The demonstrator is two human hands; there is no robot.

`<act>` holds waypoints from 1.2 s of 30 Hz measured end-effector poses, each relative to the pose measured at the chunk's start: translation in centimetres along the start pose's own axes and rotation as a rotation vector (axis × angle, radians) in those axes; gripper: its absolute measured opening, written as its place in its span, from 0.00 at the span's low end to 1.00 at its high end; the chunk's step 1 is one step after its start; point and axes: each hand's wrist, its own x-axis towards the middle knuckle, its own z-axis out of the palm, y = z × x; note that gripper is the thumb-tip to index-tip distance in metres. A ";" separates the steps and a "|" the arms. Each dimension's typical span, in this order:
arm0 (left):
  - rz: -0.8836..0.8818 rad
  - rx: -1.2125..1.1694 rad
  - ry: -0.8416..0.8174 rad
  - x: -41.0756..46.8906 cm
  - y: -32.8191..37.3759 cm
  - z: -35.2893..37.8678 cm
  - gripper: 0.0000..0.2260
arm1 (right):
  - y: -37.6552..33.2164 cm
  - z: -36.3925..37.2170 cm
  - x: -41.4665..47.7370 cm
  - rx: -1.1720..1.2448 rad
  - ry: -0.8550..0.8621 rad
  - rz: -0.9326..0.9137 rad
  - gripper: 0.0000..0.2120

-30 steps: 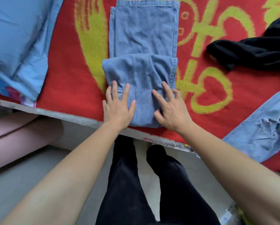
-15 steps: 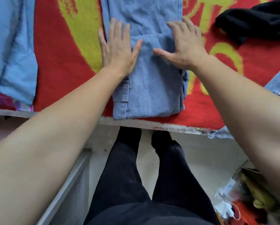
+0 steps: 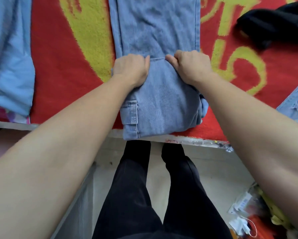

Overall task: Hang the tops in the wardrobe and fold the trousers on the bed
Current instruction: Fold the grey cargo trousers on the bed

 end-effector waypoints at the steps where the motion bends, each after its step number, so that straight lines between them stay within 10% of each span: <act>1: 0.032 0.029 0.063 0.7 0.0 0.0 0.25 | -0.1 0.4 0.3 -0.001 0.035 0.039 0.28; 12: 0.138 -0.291 0.624 -8.4 1.1 -2.1 0.10 | 0.2 -1.3 -10.3 0.202 0.551 -0.174 0.17; 20: 0.320 0.124 -0.057 -16.0 1.7 3.6 0.55 | 0.4 4.3 -16.4 -0.150 -0.048 -0.348 0.50; 28: 0.278 -0.045 -0.152 -14.9 1.5 1.4 0.45 | 0.3 1.5 -15.2 0.043 0.014 -0.307 0.35; 36: 0.195 -0.416 -0.578 -15.3 1.3 -9.3 0.32 | 0.3 -11.6 -14.9 0.135 -0.495 -0.241 0.18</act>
